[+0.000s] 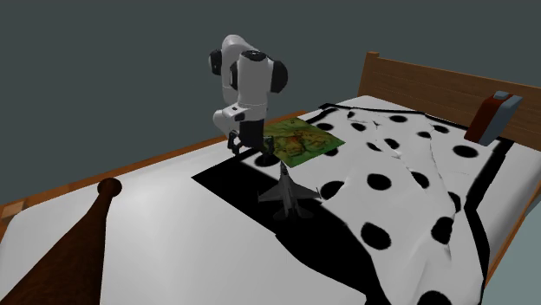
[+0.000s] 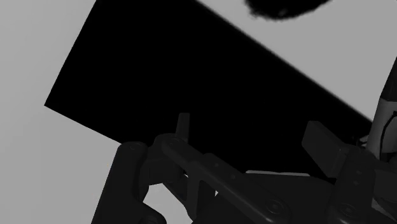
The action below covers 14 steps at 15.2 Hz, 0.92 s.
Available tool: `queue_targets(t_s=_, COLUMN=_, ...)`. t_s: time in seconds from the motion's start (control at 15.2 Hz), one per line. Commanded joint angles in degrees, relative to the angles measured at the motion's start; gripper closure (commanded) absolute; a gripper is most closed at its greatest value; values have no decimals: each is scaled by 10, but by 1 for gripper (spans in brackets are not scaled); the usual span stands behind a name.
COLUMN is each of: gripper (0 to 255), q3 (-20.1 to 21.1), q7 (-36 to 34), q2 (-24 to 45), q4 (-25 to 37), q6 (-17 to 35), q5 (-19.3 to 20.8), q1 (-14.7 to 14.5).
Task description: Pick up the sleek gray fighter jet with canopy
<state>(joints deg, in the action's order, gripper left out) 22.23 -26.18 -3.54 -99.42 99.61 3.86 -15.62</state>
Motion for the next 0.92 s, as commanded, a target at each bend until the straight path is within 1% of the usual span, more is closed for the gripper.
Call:
queue_targets(t_s=0.0, gripper=0, q3=16, q7=-16, q2=34, q4=42, q6=-7, q5=17, q1=-12)
queue_targets(t_s=0.26, gripper=0, q3=42, q7=-45, q2=112, q4=141, q6=-32, q5=60, q1=-45)
queue_targets(t_s=0.53, gripper=0, q3=60, q7=-70, q2=200, q4=261, q6=-71, q5=112, q1=-95)
queue_targets(t_s=0.59, gripper=0, q3=60, q7=-71, q2=209, q4=273, q6=-75, q5=117, q1=-101)
queue_targets(t_s=0.86, gripper=0, q3=59, q7=-74, q2=197, q4=226, q6=-39, q5=112, q1=-93)
